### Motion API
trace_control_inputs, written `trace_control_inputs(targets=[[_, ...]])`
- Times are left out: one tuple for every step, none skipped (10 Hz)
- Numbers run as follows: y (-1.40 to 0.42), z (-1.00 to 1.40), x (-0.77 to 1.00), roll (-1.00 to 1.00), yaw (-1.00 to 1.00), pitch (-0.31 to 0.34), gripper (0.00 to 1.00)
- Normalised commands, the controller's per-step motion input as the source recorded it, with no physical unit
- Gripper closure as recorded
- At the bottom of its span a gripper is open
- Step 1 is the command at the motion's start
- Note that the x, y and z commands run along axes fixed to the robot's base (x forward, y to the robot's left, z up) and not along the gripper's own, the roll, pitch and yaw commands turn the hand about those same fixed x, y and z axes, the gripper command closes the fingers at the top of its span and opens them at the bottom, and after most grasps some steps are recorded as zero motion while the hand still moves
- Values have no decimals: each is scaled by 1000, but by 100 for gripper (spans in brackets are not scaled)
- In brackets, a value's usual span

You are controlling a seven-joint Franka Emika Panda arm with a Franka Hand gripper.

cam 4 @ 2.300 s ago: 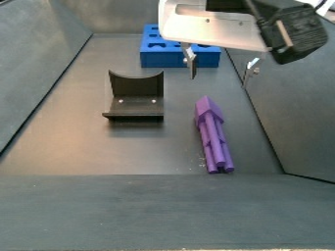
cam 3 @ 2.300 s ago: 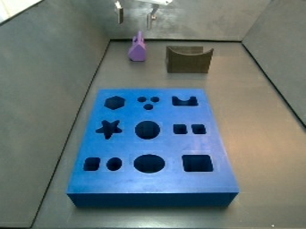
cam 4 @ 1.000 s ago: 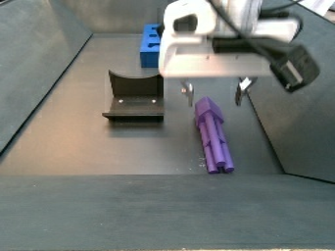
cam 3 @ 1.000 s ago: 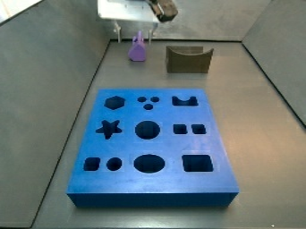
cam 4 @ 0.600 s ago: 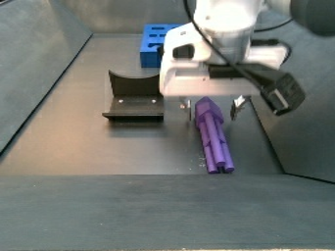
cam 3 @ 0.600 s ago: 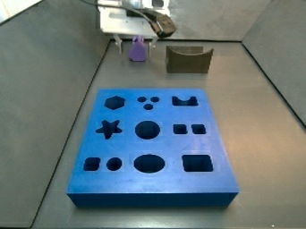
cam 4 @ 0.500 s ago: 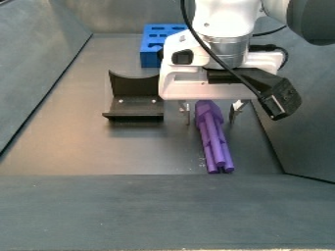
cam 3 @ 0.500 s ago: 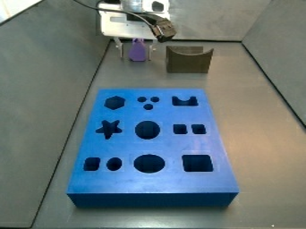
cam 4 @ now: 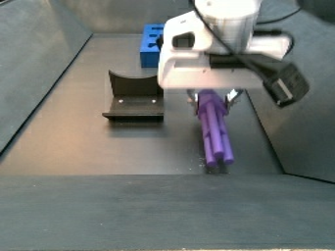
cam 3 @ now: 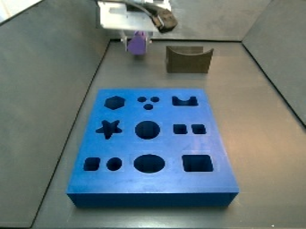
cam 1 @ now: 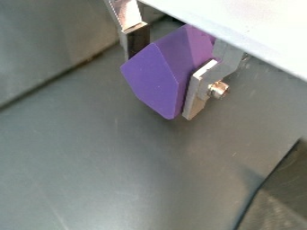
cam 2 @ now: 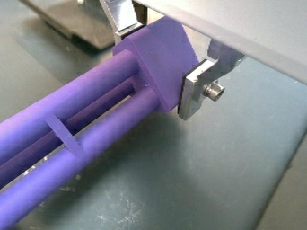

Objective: Pick up the 3 prong object. Move up. Rotate the 3 prong object. Place the 3 prong object on the fixture. Regrasp the 3 prong object. Move to above the board. Insert the 3 prong object.
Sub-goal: Move up, then place the 3 prong object on the fixture.

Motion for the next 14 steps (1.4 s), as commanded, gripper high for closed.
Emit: trace_control_inputs(targets=[[-5,418,-16,-13,3,33,100],[-6,265,-16,-16,3,33,100],[0,1000,0,0,0,0,100],[0,1000,-1,-3,0,10,100],[-2,1000,-8,-7,1,18,100],[-4,1000,-12,-10,1,18,100],[-5,1000,-14,-11,1,17,100],[-7,1000,-17,-14,1,19,100],[-8,1000,-18,-17,2,19,100],[-10,981,-18,-22,2,24,100],[-9,815,-12,-26,3,30,100],[-7,594,-4,-32,4,41,100],[-6,482,2,-35,4,47,100],[-4,258,8,-41,4,56,100]])
